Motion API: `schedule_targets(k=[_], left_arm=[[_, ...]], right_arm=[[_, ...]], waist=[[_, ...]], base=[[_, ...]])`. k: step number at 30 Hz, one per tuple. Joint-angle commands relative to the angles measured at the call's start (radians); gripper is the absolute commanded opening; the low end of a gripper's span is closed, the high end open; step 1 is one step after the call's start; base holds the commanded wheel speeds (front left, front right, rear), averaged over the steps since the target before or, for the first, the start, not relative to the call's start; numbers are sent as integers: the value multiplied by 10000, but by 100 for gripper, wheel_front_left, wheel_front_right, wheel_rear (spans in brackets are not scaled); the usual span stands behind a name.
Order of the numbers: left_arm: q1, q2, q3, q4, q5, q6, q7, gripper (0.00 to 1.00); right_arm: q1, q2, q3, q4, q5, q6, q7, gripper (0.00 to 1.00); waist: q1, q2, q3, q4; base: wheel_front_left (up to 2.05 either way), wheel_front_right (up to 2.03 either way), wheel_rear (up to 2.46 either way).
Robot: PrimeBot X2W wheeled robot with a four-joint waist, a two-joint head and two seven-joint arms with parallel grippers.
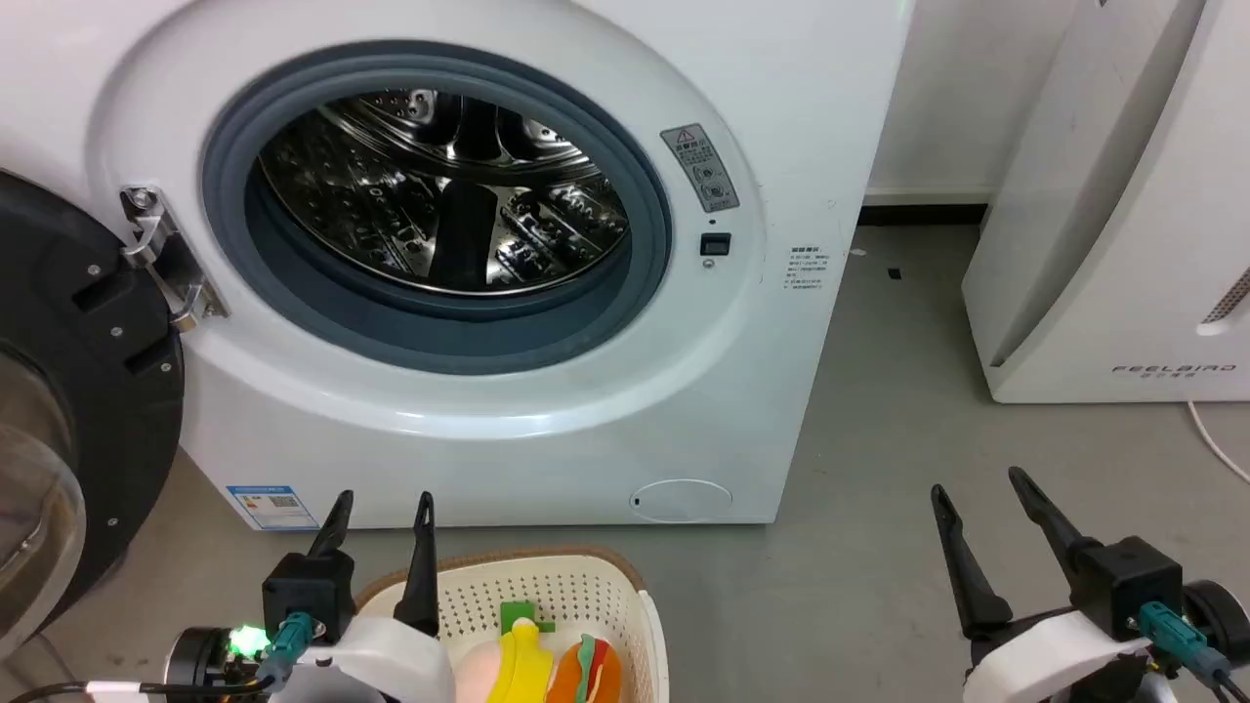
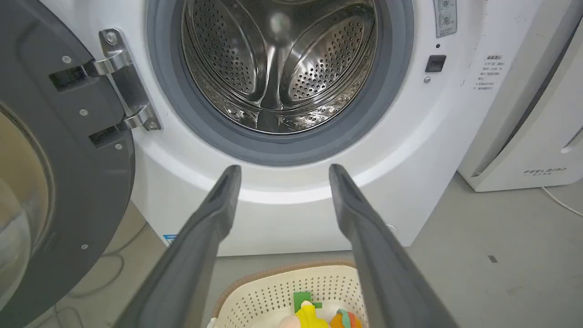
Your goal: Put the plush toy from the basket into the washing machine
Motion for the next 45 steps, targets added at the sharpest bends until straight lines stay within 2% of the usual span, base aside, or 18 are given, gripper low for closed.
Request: schedule_targets(k=[1, 26, 35, 45], left_arm=[[-63, 2, -37, 69, -99, 9, -105, 100], [-1611, 93, -344, 2354, -425, -306, -628, 100], [-2535, 240, -548, 3736, -563, -518, -765, 100], [-3757, 500, -908, 5504, -750, -749, -378, 100]], right_arm=[[-62, 1, -35, -42, -77, -1, -73, 100], [-598, 3, -281, -363, -390, -3, -593, 100], [-837, 4, -381, -514, -419, -4, -780, 100], [-1064, 5, -555, -705, -455, -5, -988, 100]], waist=[[0, 0, 39, -10], [0, 0, 1761, -135], [0, 0, 2578, -257], [0, 0, 3681, -362]], base=[[0, 0, 0], [0, 0, 0], [0, 0, 0], [0, 0, 0]])
